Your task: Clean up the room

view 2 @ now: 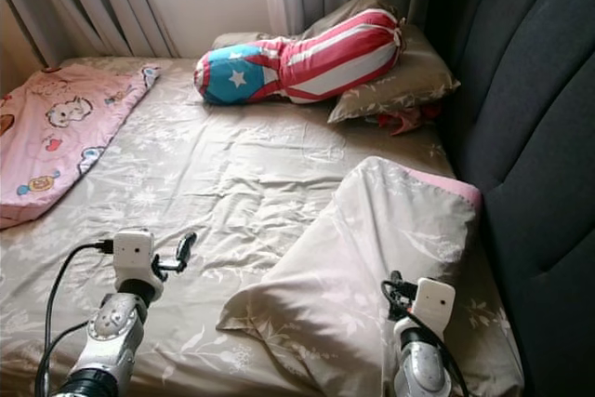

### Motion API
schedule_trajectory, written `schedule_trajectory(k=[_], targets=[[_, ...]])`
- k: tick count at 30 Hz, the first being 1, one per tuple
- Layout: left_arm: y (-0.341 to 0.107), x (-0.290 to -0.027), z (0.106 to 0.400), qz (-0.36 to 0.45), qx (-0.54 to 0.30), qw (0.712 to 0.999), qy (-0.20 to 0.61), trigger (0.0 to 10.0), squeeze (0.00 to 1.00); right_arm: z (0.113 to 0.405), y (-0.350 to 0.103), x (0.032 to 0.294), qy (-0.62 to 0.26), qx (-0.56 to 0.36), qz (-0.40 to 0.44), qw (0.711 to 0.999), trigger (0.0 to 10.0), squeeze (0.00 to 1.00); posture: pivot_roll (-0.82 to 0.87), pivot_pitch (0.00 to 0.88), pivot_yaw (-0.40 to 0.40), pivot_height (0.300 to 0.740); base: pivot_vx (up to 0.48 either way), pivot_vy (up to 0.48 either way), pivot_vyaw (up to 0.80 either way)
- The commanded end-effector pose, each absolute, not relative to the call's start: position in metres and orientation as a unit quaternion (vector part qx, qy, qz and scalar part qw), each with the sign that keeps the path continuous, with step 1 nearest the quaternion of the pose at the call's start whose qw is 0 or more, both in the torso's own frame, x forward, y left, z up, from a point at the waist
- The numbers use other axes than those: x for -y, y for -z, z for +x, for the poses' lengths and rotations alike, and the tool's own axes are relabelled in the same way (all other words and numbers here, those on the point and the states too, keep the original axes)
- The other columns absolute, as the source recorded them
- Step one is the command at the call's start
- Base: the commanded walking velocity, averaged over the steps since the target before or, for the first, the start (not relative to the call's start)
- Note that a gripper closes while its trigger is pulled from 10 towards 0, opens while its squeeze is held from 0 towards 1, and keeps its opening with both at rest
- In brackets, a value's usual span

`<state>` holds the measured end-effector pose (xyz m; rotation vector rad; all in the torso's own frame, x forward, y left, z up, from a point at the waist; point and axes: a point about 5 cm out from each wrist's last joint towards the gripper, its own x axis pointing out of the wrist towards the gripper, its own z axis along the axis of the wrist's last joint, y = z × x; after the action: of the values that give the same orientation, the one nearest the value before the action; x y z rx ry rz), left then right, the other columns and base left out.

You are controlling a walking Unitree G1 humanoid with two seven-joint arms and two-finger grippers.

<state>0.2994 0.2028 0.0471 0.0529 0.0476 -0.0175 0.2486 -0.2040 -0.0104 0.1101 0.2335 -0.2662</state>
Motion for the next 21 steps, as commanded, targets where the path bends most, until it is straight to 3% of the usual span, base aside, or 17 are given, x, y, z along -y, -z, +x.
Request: schedule_trajectory(k=[1,21], targets=[[-0.048,-0.204,0.3,0.017,-0.026,0.999,0.004,10.0,0.0,0.257,0.002,0.207,0.133,-0.1,0.047,0.985,10.0,0.0,-0.14,0.084,0.034,0.71,0.0,0.0,0.0],[-0.041,-0.177,0.297,-0.01,-0.03,0.999,0.02,10.0,0.0,0.269,-0.009,0.208,0.104,-0.09,0.044,0.989,10.0,0.0,-0.18,0.089,-0.016,0.686,0.0,0.0,0.0]])
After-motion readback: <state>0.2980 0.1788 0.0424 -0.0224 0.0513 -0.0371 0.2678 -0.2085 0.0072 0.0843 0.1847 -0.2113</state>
